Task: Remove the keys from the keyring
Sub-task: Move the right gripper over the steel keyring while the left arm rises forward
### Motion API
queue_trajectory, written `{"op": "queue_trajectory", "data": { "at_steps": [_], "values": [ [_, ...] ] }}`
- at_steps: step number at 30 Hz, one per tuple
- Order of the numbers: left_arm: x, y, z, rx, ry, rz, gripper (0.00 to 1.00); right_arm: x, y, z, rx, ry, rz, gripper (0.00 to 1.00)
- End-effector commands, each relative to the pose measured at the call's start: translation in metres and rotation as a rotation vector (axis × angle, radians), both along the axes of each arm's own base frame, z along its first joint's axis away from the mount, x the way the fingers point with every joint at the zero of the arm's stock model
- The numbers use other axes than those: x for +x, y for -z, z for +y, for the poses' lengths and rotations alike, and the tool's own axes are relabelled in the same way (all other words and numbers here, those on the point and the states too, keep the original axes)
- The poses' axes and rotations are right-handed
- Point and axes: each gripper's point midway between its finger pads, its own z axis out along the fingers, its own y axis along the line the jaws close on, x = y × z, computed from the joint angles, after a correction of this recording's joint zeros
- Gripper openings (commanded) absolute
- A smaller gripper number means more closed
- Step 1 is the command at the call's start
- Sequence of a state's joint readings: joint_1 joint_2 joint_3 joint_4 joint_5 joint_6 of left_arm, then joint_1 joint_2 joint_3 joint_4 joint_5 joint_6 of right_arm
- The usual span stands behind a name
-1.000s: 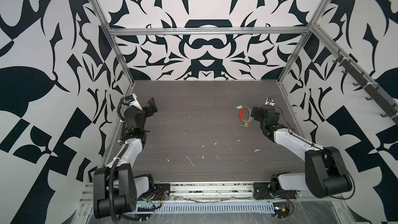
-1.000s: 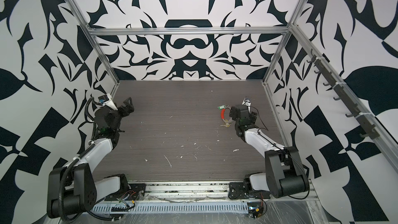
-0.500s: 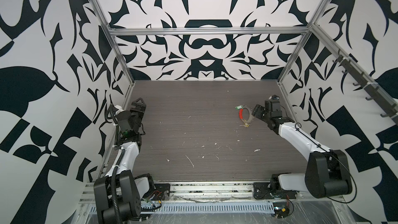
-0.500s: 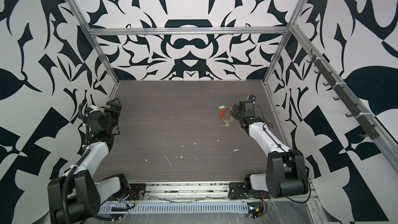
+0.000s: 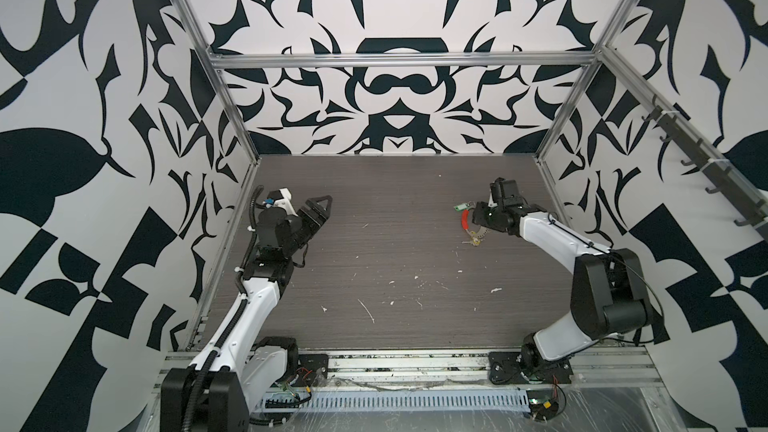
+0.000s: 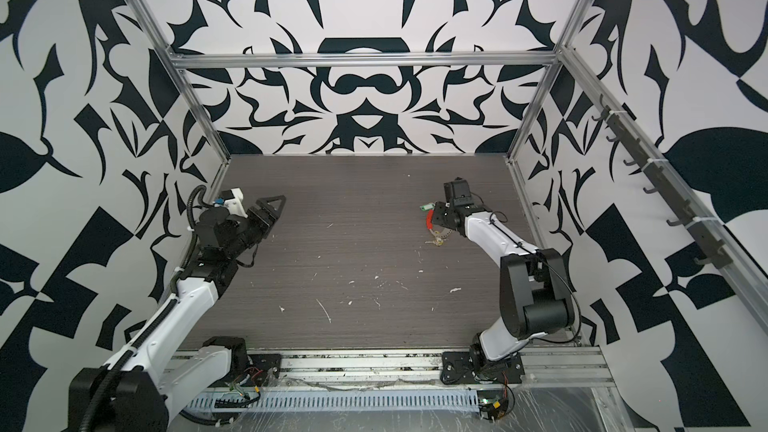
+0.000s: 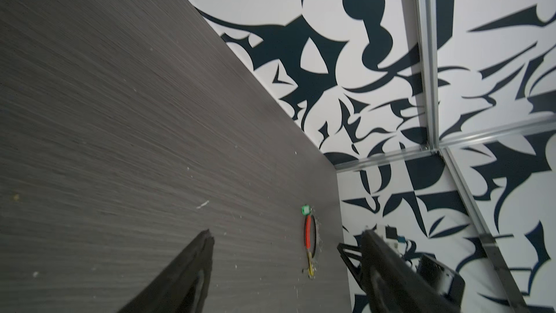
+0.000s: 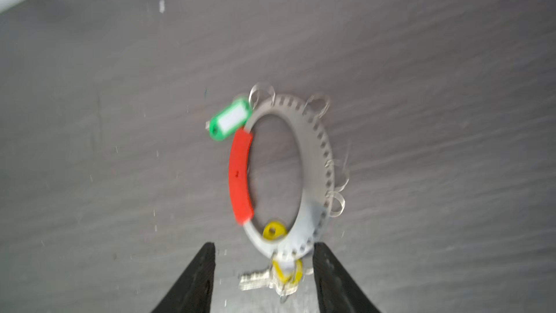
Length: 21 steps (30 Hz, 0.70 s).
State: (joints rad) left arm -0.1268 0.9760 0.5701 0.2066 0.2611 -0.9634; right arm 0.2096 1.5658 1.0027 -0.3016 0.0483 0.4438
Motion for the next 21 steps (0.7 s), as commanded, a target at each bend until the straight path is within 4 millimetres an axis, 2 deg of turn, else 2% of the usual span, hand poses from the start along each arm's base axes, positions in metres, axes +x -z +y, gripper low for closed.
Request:
{"op": "queue_trajectory", "data": {
  "at_steps": [1,4,7,14,21],
  "values": [
    [-0.018,0.032,-0.007,0.044,0.027,0.079,0.76,-0.026,0.008,0.003,-0.091,-0.027,0.061,0.54],
    [-0.028,0.041,-0.019,0.05,0.07,0.093,0.76,-0.037,0.014,0.011,-0.16,-0.076,0.074,0.53],
    [-0.032,0.049,-0.023,0.059,0.086,0.108,0.76,-0.04,0.018,0.008,-0.273,-0.102,0.089,0.46],
    [-0.032,0.06,-0.028,0.052,0.107,0.145,0.74,-0.038,0.022,-0.002,-0.422,-0.136,0.117,0.35],
    [-0.032,0.062,-0.031,0.043,0.118,0.154,0.74,-0.028,0.031,0.002,-0.513,-0.179,0.156,0.33]
  ]
}}
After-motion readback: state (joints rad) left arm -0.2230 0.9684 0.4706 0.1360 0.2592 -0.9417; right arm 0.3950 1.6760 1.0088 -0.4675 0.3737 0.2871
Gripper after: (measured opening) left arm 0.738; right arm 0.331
